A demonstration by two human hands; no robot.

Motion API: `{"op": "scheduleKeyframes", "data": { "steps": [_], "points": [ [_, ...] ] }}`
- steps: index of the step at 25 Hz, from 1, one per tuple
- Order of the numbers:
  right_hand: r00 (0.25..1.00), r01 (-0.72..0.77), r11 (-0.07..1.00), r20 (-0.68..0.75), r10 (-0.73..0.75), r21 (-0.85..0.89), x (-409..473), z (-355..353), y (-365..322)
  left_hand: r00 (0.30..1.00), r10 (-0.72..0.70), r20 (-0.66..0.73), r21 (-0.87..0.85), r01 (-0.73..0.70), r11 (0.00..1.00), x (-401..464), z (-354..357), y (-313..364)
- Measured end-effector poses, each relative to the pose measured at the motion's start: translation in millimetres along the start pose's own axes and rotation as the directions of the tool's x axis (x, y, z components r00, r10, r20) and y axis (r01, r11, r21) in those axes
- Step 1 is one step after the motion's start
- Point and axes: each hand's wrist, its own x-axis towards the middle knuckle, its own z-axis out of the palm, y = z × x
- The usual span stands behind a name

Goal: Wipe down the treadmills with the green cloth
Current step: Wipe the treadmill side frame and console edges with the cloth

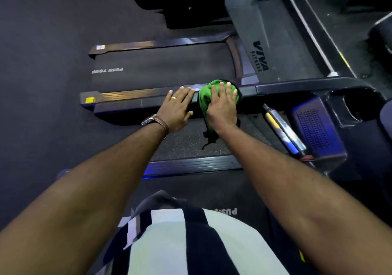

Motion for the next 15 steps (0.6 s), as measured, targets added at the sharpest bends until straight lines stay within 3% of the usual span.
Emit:
{"op": "scheduleKeyframes", "data": {
  "steps": [9,15],
  "points": [
    [0.984,0.179,0.973,0.041,-0.175,-0.149,17,15,-65,0.998,0.060,0.008,0.009,-0.060,0.998,-45,-2,-66],
    [0.993,0.109,0.976,0.059,-0.100,-0.187,26,22,-143,0.982,0.184,-0.040,-0.032,-0.185,0.982,-74,-6,-139]
  ]
}}
